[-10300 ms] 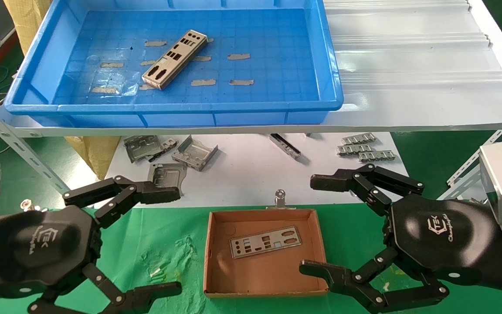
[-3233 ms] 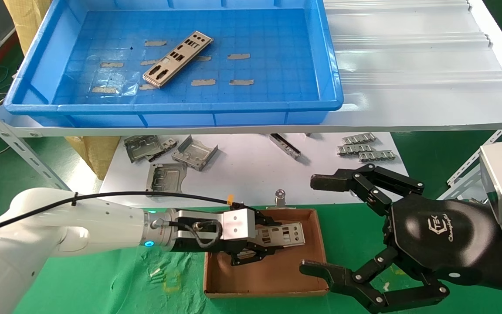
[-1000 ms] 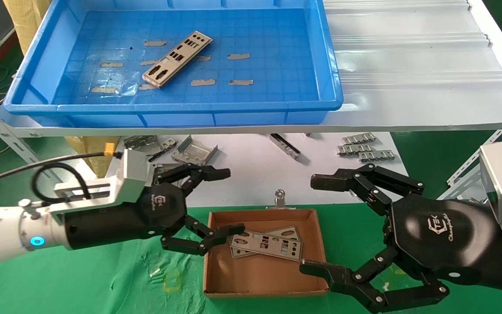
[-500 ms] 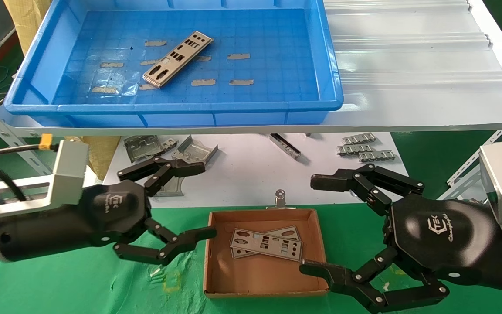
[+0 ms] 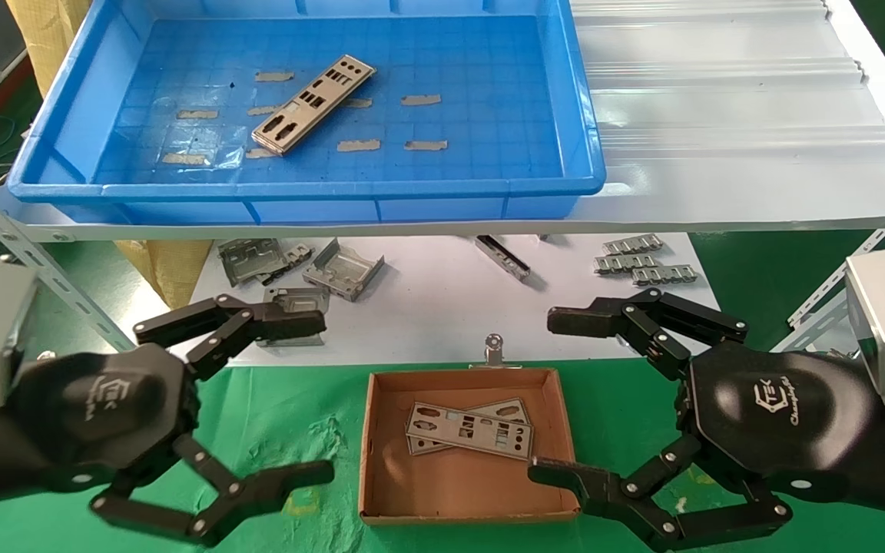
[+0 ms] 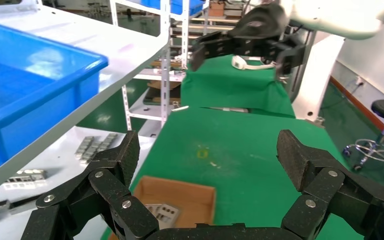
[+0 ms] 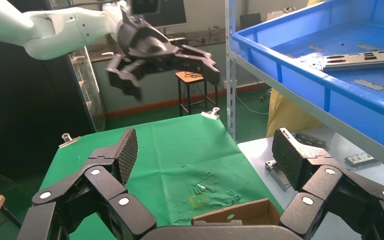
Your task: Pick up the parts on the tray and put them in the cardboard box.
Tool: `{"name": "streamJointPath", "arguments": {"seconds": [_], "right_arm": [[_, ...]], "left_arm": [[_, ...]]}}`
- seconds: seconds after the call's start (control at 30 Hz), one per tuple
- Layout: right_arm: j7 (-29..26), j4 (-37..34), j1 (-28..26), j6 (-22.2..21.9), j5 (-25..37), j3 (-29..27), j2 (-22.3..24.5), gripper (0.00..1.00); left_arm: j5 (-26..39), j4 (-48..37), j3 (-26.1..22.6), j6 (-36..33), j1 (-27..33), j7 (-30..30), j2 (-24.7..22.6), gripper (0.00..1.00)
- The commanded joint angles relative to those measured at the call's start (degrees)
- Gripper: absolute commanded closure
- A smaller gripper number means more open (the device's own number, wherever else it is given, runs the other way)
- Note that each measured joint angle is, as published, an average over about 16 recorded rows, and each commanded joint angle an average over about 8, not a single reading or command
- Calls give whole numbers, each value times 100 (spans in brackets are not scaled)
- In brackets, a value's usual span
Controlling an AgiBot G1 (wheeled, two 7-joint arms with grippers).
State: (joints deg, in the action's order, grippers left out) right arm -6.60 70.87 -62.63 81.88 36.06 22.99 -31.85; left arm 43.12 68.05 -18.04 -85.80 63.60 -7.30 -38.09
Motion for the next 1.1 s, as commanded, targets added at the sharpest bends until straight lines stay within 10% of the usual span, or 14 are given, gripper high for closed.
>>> {"name": "streamJointPath", "arguments": {"seconds": [0.03,1.1], "right_arm": [[0,0,0,0,0,0,0,0],[0,-1,1,-1,-1,0,1,0]], "left_arm": [[-56,247,90,5,-91,-156,137,0],[-137,576,211,11,-215,-349,320,0]]}}
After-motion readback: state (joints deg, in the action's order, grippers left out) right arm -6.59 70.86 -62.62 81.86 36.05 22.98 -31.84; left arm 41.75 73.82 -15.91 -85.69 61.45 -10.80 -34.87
